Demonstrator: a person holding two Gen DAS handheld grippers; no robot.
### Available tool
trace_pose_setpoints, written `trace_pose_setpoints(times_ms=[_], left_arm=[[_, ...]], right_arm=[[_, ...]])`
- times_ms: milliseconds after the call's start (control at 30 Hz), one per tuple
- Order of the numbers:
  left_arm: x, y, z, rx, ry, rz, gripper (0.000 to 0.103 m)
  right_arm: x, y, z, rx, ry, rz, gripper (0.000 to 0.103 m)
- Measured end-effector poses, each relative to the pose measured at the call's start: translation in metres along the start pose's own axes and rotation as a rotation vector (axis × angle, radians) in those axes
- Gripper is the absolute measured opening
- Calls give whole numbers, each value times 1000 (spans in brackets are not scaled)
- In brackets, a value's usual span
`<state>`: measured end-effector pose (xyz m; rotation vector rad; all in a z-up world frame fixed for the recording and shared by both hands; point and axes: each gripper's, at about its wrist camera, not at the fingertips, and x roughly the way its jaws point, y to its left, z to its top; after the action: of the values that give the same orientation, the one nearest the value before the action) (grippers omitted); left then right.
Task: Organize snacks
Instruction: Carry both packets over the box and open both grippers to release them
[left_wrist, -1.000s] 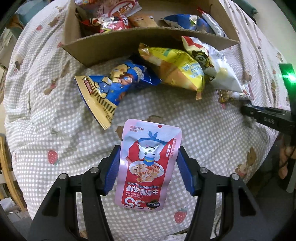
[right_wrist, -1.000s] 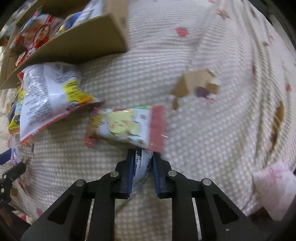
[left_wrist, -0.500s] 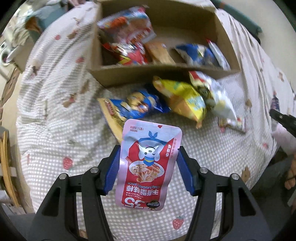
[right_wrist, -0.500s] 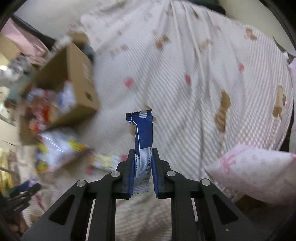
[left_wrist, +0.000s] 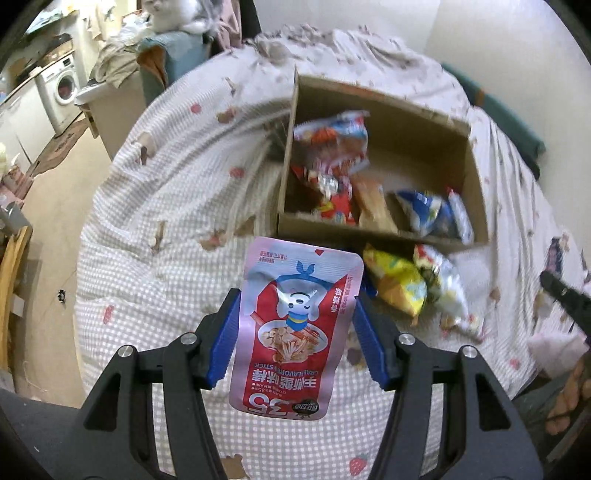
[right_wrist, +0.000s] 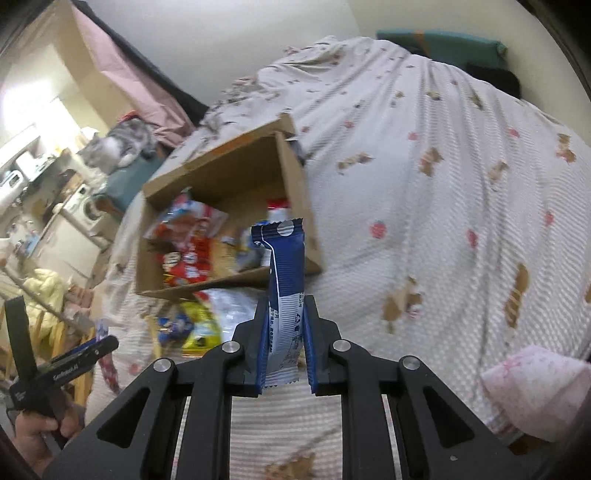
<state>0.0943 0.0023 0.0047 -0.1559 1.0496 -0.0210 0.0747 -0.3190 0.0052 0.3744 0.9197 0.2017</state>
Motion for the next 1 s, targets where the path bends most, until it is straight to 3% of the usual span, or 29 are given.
trace_pose_setpoints(times_ms=[367,500,667,867,1000], left_arm=[[-13,-12,57,26,-91,14,56],[0,-18,89,43,-128,16,56],[26,-31,119,51,-117,7,56],[52,-36,128,57,-137,-13,56],[72,-35,127,42,-102,-41,56]], right_arm=[[35,36,27,-70,25,112,17],[58,44,42,-113,38,101,17],[80,52,62,-153,32,110,17],[109,52,79,-157,52,127,17],[124,49,83,-158,63,133,17]])
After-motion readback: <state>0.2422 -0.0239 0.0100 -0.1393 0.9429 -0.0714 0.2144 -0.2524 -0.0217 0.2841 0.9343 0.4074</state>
